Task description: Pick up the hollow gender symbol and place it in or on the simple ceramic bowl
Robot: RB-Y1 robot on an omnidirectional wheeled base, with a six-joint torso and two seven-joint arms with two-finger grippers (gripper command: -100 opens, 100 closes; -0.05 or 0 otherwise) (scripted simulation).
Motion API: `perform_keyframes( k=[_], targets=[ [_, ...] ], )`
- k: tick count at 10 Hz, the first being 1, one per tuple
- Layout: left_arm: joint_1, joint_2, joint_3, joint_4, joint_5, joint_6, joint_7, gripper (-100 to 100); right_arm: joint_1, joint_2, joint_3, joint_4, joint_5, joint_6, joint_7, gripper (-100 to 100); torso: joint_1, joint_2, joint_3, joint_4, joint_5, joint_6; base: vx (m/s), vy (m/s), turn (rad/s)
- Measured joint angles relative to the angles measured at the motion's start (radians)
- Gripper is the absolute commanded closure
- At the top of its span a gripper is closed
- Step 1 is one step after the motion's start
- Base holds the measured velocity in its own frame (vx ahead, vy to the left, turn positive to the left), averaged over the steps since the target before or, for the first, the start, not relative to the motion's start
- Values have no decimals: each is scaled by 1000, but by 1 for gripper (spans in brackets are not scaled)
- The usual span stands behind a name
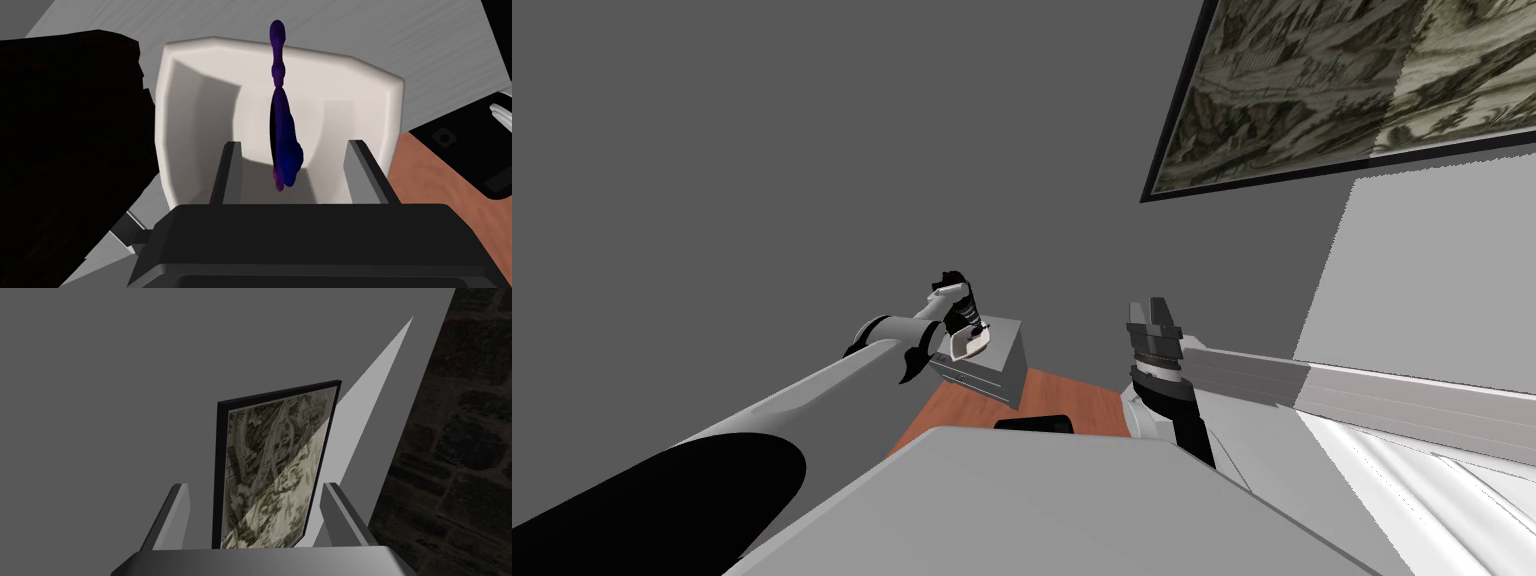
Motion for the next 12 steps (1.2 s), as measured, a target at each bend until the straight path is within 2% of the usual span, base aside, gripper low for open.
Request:
perform_keyframes(
  k=[3, 4, 5, 7, 9, 10, 12],
  targets=[
    [0, 0, 0, 0, 0, 0, 0, -100, 0, 0, 0, 0, 0, 0, 0, 0, -1, 0, 0, 0, 0, 0, 0, 0, 0],
    [0, 0, 0, 0, 0, 0, 0, 0, 0, 0, 0, 0, 0, 0, 0, 0, -1, 0, 0, 0, 0, 0, 0, 0, 0],
    [0, 0, 0, 0, 0, 0, 0, -100, 0, 0, 0, 0, 0, 0, 0, 0, -1, 0, 0, 0, 0, 0, 11, -100, -37],
    [-6, 24, -7, -28, 1, 35, -10, -100, 0, 0, 0, 0, 0, 0, 0, 0, -8, 0, 0, 0, -2, 0, 13, -84, 0],
    [-44, 39, -15, 14, 0, 35, -29, -100, 0, 0, 0, 0, 0, 0, 0, 0, -10, -1, 0, 0, -2, 1, 34, -157, -33],
    [-87, 53, -23, 63, -2, 33, -50, -100, 0, 0, 0, 0, 0, 0, 0, 0, -13, -2, -1, 0, -3, 1, 20, -127, 1],
    [-93, 75, -27, 44, 0, 60, -63, -100, 0, 0, 0, 0, 0, 0, 0, 0, -8, 0, 0, 0, -2, 0, 13, -123, -29]
  ],
)
